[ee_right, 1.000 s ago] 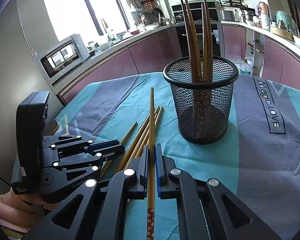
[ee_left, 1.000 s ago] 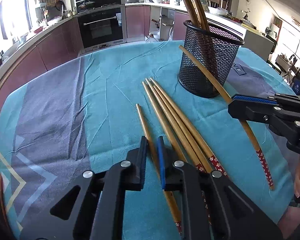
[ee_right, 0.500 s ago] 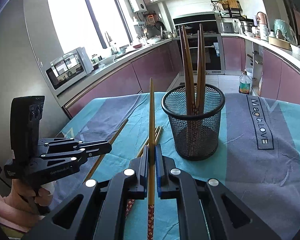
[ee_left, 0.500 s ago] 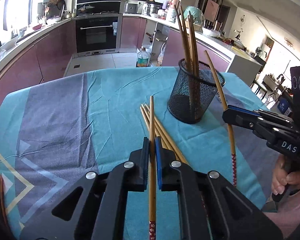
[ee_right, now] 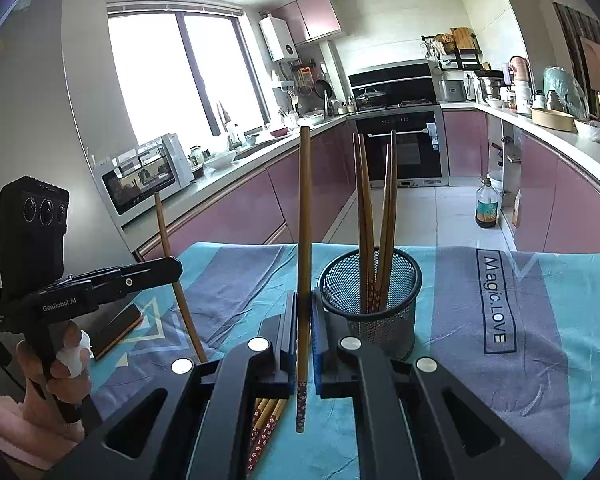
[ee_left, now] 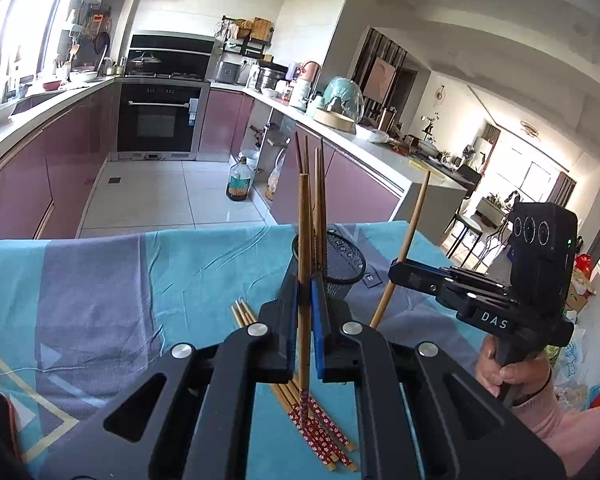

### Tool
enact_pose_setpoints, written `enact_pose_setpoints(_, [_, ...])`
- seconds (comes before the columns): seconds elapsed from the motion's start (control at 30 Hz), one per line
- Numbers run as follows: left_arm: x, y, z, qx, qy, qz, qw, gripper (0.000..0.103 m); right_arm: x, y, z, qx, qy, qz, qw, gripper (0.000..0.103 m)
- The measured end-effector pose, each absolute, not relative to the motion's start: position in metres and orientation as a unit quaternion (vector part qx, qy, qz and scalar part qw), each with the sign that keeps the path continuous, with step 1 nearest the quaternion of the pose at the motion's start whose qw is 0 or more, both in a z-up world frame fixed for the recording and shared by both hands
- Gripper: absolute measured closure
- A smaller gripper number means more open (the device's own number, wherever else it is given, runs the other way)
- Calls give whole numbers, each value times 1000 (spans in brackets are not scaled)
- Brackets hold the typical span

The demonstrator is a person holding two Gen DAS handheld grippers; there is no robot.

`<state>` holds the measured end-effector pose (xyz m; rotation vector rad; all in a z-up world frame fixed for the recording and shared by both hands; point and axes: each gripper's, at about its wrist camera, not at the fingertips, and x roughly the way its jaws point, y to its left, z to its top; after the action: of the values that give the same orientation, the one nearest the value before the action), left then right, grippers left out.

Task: Organize utensils
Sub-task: 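Lift both held chopsticks upright above the black mesh holder, then lower both chopsticks tip-first into the mesh holder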

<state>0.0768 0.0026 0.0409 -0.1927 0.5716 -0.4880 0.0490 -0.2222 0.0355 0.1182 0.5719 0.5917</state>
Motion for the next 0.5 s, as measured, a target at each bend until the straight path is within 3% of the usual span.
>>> enact_pose_setpoints(0.5, [108,-18,112,-99,202,-250,942,96,65,-234,83,47,219,278,934,98])
